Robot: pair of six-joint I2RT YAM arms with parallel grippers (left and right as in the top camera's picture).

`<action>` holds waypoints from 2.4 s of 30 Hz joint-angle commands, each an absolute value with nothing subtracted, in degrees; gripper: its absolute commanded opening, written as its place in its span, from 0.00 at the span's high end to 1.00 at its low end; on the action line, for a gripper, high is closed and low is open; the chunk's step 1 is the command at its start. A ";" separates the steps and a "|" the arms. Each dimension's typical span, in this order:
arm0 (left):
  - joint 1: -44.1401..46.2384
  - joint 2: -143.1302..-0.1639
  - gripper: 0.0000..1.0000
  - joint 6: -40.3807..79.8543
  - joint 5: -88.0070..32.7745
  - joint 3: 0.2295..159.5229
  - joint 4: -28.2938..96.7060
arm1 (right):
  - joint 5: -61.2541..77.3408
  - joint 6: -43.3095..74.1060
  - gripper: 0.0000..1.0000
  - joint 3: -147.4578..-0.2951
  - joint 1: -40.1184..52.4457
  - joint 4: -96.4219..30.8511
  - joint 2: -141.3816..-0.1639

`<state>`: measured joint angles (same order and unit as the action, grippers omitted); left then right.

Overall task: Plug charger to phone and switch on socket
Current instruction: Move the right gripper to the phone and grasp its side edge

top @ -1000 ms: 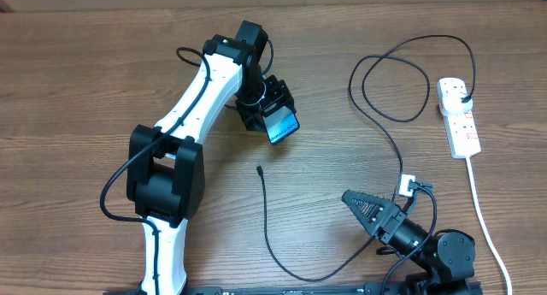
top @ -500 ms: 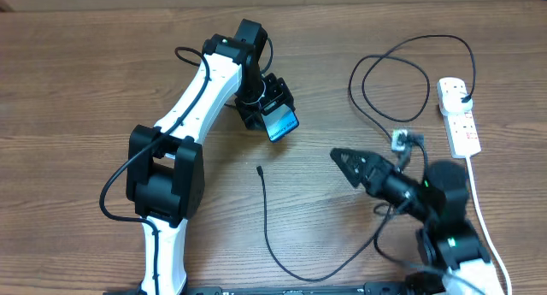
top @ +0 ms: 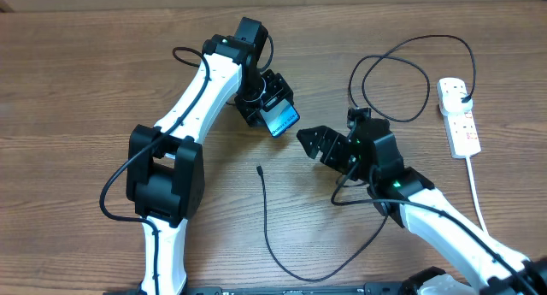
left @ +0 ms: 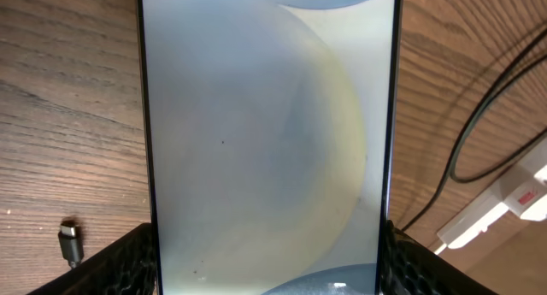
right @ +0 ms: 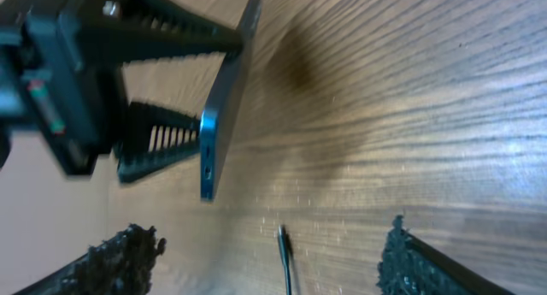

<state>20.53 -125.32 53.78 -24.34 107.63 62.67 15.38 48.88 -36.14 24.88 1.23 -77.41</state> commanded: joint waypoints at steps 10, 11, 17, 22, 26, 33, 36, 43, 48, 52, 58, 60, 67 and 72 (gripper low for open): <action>20.71 -125.34 0.96 56.84 -23.33 109.25 61.45 | 5.04 50.48 0.20 -47.53 30.94 2.07 -88.31; 20.71 -125.34 0.96 56.86 -23.33 109.25 61.43 | 4.25 51.22 0.20 -47.97 31.18 2.04 -88.86; 20.73 -125.34 0.96 56.84 -23.33 109.25 61.43 | 1.65 52.93 0.23 -50.72 31.55 2.55 -93.12; 20.73 -125.34 0.96 56.86 -23.07 109.25 61.43 | 1.56 54.04 0.23 -54.59 31.55 1.63 -98.59; 21.02 -125.34 0.96 58.08 -21.58 109.25 61.43 | 0.45 54.28 0.30 -56.62 31.97 1.61 -99.98; 22.15 -125.34 0.96 60.16 -19.00 109.23 60.86 | -1.89 54.26 0.49 -57.41 33.04 0.43 -100.07; 22.20 -125.34 0.96 60.47 -19.00 109.25 60.75 | -1.91 54.28 0.60 -57.41 33.04 -0.38 -100.12; 22.22 -125.34 0.96 60.47 -18.48 109.25 60.77 | -2.55 54.76 0.70 -57.41 33.04 -2.92 -100.16; 22.28 -125.34 0.96 60.47 -17.98 109.25 60.80 | -2.50 55.72 0.77 -57.41 33.04 -3.11 -100.16; 22.33 -125.34 0.96 60.47 -17.76 109.25 60.80 | -2.26 55.75 0.81 -57.41 33.04 -3.09 -100.16; 22.33 -125.34 0.96 60.47 -17.56 109.25 60.80 | -1.85 55.77 0.83 -57.41 33.04 -3.11 -100.16; 22.33 -125.34 0.96 60.45 -17.56 109.25 60.80 | -1.83 55.77 0.87 -57.41 33.04 -3.11 -100.16; 22.00 -124.46 0.00 54.65 -20.73 109.58 61.01 | -1.80 55.72 0.96 -57.43 32.97 -3.11 -100.14; 20.97 -120.05 0.01 45.80 -21.02 109.80 61.08 | 1.13 54.19 0.96 -58.63 31.57 -5.30 -98.21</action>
